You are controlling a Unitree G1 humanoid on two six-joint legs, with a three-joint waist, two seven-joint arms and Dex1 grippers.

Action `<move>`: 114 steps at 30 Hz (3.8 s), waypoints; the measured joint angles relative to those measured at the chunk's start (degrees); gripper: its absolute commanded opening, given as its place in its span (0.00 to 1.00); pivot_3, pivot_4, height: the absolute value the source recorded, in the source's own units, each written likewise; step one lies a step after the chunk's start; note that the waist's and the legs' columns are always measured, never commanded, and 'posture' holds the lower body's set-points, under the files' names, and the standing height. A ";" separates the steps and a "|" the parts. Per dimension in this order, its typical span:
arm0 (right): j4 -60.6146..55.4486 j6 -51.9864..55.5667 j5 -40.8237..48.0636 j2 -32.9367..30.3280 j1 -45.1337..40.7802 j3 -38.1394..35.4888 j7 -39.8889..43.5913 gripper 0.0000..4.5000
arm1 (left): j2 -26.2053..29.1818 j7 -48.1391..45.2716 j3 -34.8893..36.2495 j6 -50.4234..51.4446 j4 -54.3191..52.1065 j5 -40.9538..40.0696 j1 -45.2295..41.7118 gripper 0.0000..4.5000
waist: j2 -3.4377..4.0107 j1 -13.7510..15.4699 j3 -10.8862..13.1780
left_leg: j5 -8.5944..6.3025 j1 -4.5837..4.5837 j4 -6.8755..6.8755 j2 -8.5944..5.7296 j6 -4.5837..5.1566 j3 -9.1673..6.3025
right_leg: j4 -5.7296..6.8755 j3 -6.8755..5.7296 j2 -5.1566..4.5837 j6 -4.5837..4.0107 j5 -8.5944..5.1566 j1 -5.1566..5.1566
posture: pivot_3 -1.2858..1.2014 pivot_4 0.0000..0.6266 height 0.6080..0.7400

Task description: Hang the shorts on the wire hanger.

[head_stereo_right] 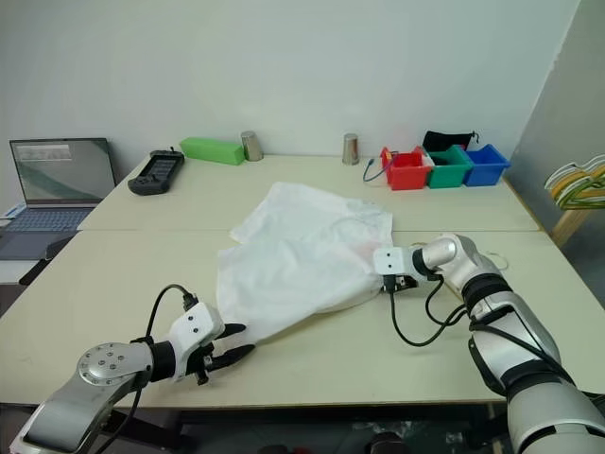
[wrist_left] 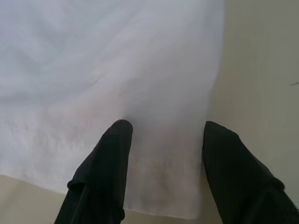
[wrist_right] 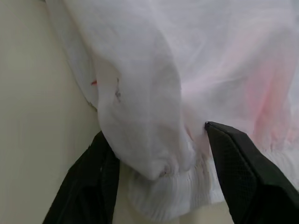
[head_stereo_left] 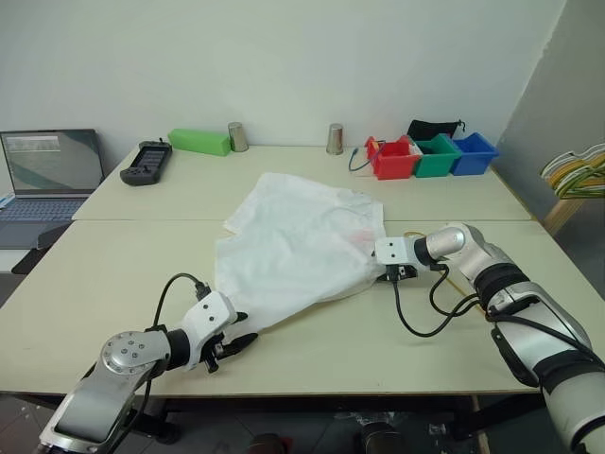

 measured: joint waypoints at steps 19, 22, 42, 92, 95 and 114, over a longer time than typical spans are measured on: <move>-43.44 16.05 9.84 -12.02 26.45 -5.72 13.04 0.11 | 12.51 -16.65 2.80 -4.65 7.47 -3.18 -4.44 0.00 | 0.01 0.39 -0.18 | -0.01 -0.01 0.00 0.00 0.02 -0.05 | 0.01 -0.04 0.02 -0.04 -0.08 0.02 | 0.54 0.02 1.00; -56.30 26.02 9.89 -13.88 32.22 -6.03 13.23 0.11 | 14.35 -20.03 2.85 -5.79 7.42 -3.57 -3.13 0.00 | -0.04 0.31 -0.24 | -0.01 0.03 0.00 0.03 0.02 -0.02 | 0.03 -0.03 0.04 0.18 -0.26 0.01 | 0.53 0.02 1.00; -82.31 55.41 14.07 -17.79 43.97 -5.35 12.67 0.29 | 19.57 -28.24 2.87 -9.33 6.86 -2.84 2.61 0.18 | -0.44 0.47 -0.49 | -0.10 0.13 0.00 0.50 -0.10 0.29 | 0.00 -0.06 0.35 -0.26 -0.55 -0.01 | 0.53 0.02 1.00; -45.31 74.21 23.41 -21.41 26.07 -21.19 -11.03 1.00 | -14.42 -8.72 -13.26 6.41 8.96 -7.44 -37.34 1.00 | 0.63 -13.69 -1.11 | -0.94 -0.26 0.80 0.65 1.22 -0.45 | 0.04 0.05 0.98 -0.30 -0.42 0.22 | 0.44 0.03 1.00; -42.09 72.25 23.03 -20.27 24.58 -19.99 -10.46 1.00 | -14.00 -8.25 -13.20 6.84 8.36 -7.31 -36.72 1.00 | 0.63 -13.47 -1.11 | -0.94 -0.15 0.83 0.63 1.22 -0.47 | -0.04 0.04 0.98 -0.07 -0.56 0.43 | 0.45 0.03 1.00; -31.50 67.50 21.11 -17.88 20.62 -16.20 -4.08 0.53 | -12.77 -5.13 -12.15 7.88 6.67 -6.69 -34.32 1.00 | 0.71 -10.05 -1.04 | -1.03 0.72 0.80 0.60 1.31 -0.50 | -0.19 0.03 0.97 0.00 -0.63 1.38 | 0.47 0.02 1.00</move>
